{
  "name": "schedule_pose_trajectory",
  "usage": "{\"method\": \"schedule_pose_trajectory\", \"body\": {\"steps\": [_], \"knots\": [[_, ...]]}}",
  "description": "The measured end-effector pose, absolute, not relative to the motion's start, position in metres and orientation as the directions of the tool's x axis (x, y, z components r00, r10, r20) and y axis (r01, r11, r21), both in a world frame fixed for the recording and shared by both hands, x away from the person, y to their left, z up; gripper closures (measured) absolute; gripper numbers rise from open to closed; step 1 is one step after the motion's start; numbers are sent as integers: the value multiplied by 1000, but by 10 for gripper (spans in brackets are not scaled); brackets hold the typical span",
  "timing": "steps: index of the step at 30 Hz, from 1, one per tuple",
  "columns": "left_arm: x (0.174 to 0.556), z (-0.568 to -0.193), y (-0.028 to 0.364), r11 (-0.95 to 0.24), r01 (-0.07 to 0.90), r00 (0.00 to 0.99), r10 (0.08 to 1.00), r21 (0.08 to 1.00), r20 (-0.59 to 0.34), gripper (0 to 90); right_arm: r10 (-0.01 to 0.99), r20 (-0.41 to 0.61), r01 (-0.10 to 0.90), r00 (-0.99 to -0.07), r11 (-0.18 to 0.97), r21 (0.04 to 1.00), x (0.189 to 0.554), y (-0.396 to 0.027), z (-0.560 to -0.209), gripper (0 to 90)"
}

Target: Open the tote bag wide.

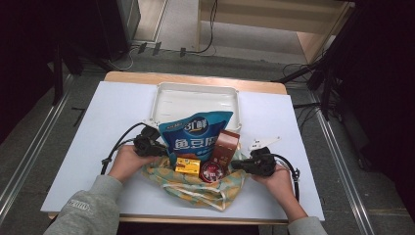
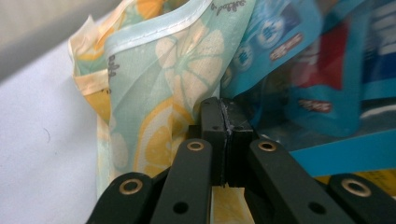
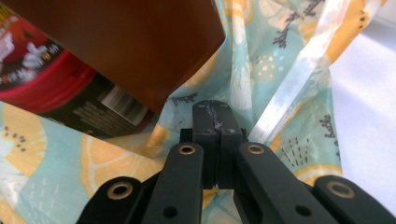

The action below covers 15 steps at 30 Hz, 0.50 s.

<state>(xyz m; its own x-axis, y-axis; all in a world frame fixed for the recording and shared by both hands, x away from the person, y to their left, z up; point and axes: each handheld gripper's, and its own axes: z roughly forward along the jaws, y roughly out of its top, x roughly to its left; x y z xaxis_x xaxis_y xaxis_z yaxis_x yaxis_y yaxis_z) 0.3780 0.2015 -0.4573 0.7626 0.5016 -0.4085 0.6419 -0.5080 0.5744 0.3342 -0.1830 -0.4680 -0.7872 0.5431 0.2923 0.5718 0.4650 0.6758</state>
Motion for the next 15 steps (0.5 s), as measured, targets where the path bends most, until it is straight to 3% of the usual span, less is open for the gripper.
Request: {"method": "schedule_pose_trajectory", "body": {"steps": [15], "knots": [[381,-468,204,-512,645,761,496,567,-418,892,537,278,564,-796,494,662,333,-185,-479,900]]}}
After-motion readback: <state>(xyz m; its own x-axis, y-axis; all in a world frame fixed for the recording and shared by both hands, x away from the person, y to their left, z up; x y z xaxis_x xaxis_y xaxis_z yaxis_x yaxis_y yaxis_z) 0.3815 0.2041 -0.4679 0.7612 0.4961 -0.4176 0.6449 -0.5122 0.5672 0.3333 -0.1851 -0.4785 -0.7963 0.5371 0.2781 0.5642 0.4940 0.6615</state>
